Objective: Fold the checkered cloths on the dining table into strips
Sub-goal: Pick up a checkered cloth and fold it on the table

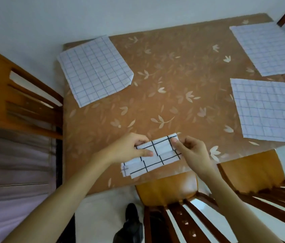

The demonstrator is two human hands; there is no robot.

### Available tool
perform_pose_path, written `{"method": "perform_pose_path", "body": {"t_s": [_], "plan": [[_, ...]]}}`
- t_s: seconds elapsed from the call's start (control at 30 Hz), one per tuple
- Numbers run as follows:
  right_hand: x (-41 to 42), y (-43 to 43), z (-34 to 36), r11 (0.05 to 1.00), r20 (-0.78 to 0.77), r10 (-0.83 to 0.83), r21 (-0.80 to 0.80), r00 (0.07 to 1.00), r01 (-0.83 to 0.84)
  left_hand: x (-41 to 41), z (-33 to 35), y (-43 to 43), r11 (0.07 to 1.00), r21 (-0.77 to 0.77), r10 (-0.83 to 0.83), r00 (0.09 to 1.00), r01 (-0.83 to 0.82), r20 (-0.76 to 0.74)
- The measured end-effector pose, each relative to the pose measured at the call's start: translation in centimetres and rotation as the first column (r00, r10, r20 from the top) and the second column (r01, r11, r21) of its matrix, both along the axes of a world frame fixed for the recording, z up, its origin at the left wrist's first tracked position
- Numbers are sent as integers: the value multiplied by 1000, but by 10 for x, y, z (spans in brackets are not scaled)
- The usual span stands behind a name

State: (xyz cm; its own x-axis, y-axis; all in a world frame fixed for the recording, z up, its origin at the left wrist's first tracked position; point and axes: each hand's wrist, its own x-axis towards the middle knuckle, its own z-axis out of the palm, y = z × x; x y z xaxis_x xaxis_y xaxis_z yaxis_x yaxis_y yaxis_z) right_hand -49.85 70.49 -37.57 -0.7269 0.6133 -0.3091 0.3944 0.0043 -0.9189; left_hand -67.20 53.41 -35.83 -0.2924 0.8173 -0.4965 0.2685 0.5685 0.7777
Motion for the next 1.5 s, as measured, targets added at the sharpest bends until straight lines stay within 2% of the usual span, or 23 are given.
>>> {"method": "perform_pose_path", "body": {"t_s": [0.1, 0.2, 0.33, 0.43, 0.53, 0.7, 0.87, 0.9, 0.97, 1.03, 1.1, 1.17, 1.2, 1.3, 1.4, 1.47, 1.5], "plan": [[1, 10, -34, 999, 77, -40, -17, 996, 41, -2, -27, -6, 991, -106, 95, 993, -87, 72], [5, 14, -67, 997, 127, -55, -45, 990, 61, 1, -50, -13, 972, -193, 144, 989, -136, 30], [7, 18, -95, 996, 172, -33, -71, 985, 46, 3, -79, -20, 951, -177, 269, 960, -253, 73], [4, 20, -103, 991, 175, 58, -133, 983, -35, 1, -99, -26, 924, -173, 355, 933, -340, 62], [0, 22, -116, 990, 186, 125, -81, 975, -112, 1, -113, -29, 921, -178, 362, 930, -347, 61], [-10, 23, -130, 982, 315, 176, 10, 933, -189, 2, -128, -36, 910, -223, 379, 919, -350, 106], [-17, 20, -133, 961, 374, 205, 97, 905, -258, 6, -136, -47, 889, -254, 418, 901, -381, 114], [-18, 19, -134, 959, 377, 200, 116, 904, -260, 8, -135, -48, 893, -252, 399, 915, -373, 60], [-19, 17, -137, 950, 377, 185, 166, 908, -263, 14, -130, -46, 913, -253, 271, 940, -319, -208], [-19, 17, -141, 936, 378, 167, 229, 911, -267, 26, -127, -44, 937, -246, 91, 855, -247, -511], [-19, 19, -146, 914, 398, 150, 293, 905, -280, 38, -129, -40, 970, -144, 50, 744, -194, -667], [-18, 21, -151, 883, 398, 135, 367, 907, -292, 48, -139, -34, 993, 2, 80, 668, -117, -740], [-17, 22, -154, 862, 398, 127, 409, 909, -300, 53, -145, -29, 998, 14, 46, 642, -54, -766], [-15, 19, -160, 810, 406, 94, 500, 909, -307, 66, -165, -20, 987, -105, -156, 574, 121, -804], [-16, 11, -158, 770, 400, 31, 575, 916, -277, 70, -181, -23, 960, -244, -279, 563, 139, -778], [-14, 2, -155, 655, 350, 73, 689, 934, -309, 69, -188, -27, 943, -297, -329, 559, 151, -761], [-12, -5, -154, 581, 331, 156, 731, 931, -358, 68, -190, -28, 939, -304, -342, 557, 162, -757]]}}
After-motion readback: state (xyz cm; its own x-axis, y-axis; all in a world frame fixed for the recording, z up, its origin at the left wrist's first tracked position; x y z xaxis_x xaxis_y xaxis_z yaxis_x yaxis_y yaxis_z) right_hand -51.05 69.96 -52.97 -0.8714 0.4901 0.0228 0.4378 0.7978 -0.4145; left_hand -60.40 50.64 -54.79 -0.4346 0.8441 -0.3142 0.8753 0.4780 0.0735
